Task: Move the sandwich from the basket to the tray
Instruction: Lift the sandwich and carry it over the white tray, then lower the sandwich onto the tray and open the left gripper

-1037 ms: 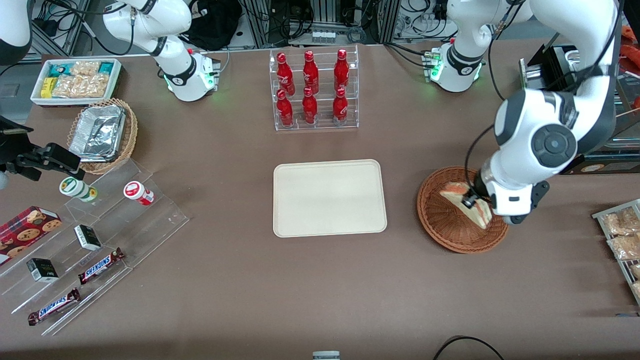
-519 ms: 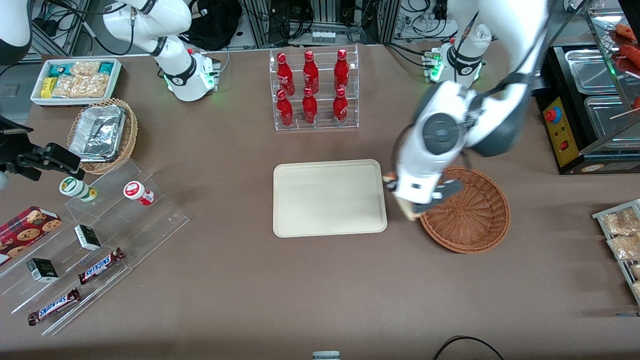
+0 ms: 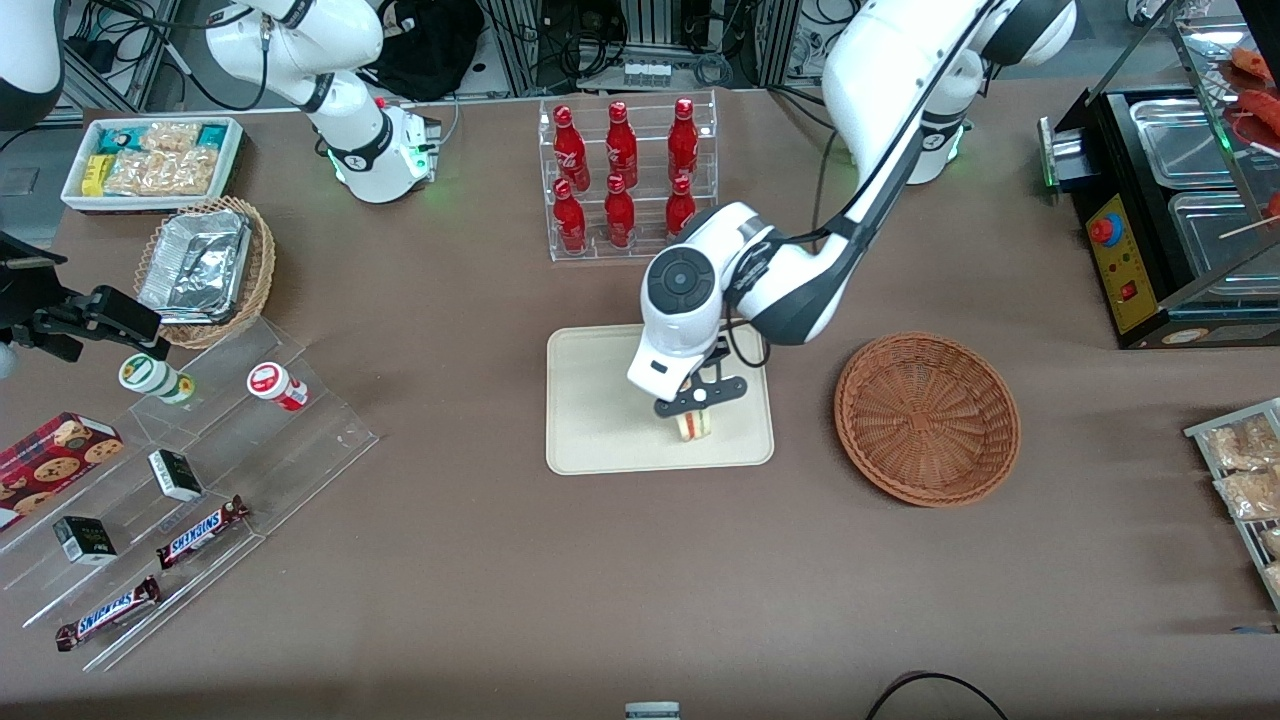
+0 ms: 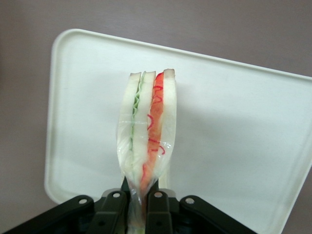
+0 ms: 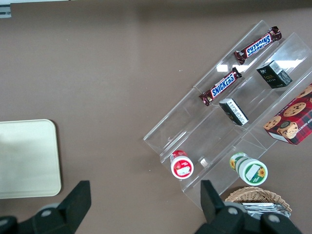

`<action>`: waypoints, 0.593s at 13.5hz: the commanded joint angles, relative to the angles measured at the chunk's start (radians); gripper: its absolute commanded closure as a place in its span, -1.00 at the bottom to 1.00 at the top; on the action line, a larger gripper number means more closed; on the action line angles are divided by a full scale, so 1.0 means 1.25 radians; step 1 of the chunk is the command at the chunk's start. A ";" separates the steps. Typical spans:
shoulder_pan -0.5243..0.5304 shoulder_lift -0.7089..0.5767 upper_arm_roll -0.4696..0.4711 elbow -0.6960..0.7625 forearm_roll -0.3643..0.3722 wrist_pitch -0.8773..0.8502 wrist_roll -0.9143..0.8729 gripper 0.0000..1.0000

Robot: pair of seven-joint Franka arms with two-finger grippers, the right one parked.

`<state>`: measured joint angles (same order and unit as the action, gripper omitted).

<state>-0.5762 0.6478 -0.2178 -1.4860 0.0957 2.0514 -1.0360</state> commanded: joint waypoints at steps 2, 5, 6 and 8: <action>-0.036 0.050 0.006 0.023 0.023 0.069 0.025 0.72; -0.064 0.063 0.006 0.021 0.028 0.068 0.069 0.72; -0.070 0.063 0.006 0.016 0.028 0.065 0.087 0.71; -0.074 0.062 0.006 0.008 0.029 0.060 0.105 0.69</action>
<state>-0.6558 0.7248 -0.2188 -1.4851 0.1181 2.1385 -0.9322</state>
